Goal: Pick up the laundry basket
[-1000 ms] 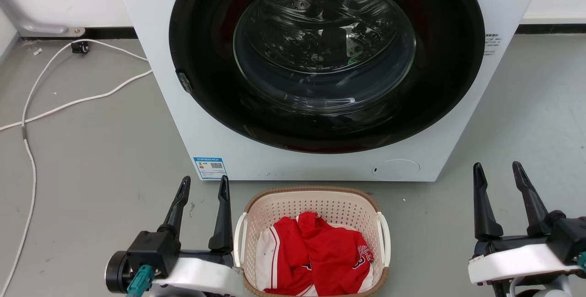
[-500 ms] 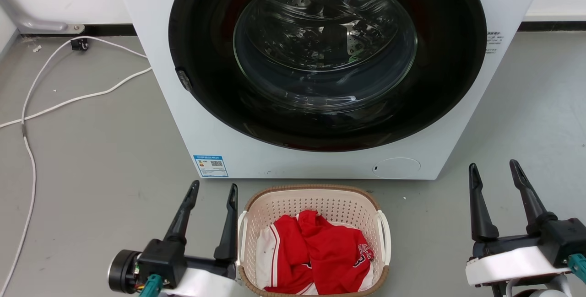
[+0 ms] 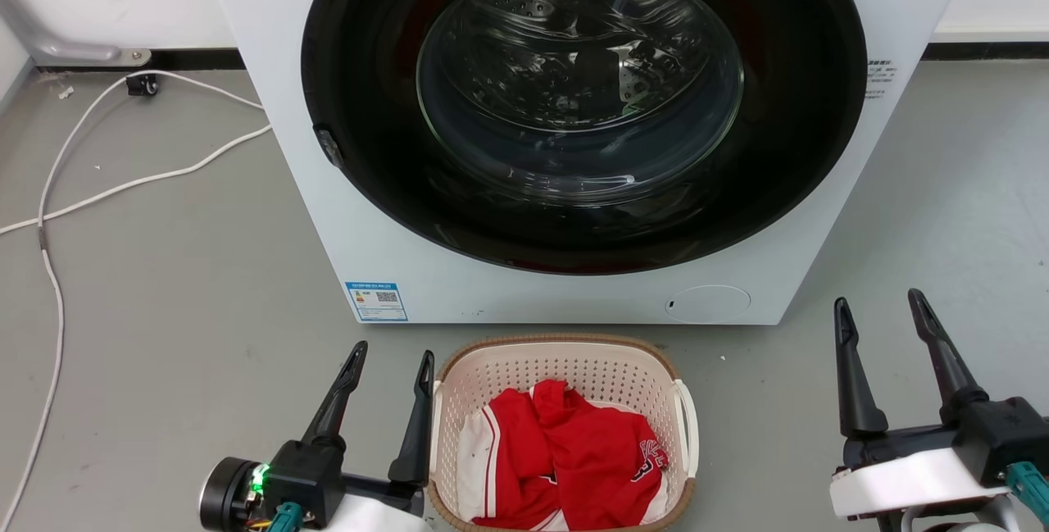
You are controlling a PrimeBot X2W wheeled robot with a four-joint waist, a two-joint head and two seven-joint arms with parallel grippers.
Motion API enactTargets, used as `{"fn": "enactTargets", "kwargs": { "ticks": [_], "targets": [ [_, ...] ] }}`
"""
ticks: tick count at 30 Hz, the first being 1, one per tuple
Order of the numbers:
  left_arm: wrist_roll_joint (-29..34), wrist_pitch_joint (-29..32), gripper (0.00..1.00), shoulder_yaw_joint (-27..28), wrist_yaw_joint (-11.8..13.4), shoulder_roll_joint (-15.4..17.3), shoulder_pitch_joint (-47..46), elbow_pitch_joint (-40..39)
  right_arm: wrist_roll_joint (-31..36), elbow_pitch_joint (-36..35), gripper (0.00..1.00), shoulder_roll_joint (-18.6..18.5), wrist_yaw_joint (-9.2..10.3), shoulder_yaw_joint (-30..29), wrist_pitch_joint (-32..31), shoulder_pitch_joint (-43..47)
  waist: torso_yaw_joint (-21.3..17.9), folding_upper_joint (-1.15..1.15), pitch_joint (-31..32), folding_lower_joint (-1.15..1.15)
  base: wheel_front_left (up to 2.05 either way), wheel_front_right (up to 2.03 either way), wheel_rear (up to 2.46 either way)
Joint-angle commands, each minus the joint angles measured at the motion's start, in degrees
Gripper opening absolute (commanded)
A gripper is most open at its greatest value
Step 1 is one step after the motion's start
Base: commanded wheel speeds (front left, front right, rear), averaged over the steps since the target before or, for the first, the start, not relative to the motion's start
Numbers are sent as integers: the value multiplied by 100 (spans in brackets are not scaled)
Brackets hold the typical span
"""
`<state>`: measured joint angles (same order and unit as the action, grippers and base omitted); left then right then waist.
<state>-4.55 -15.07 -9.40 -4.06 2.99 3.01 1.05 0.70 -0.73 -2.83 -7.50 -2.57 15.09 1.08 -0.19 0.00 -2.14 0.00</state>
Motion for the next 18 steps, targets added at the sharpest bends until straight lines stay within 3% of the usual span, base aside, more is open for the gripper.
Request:
{"fn": "enactTargets", "kwargs": {
  "ticks": [1, 8, 18],
  "targets": [
    [-12, -16, 100, 28, -33, -6, 47, 19, 13, -3, 100, -9, 2, 22, 12, 44, 1, 0, 6, 0, 0, 0, 0],
    [-102, -16, 100, 39, -31, -11, 81, 28, -327, 107, 100, -8, 2, 45, 12, 63, -3, 0, 20, 0, 0, 0, 0],
    [-147, -16, 100, 50, 21, -12, 31, 5, -279, 118, 100, -8, 2, 14, 12, -25, -1, 0, -48, 0, 0, 0, 0]
  ]
}}
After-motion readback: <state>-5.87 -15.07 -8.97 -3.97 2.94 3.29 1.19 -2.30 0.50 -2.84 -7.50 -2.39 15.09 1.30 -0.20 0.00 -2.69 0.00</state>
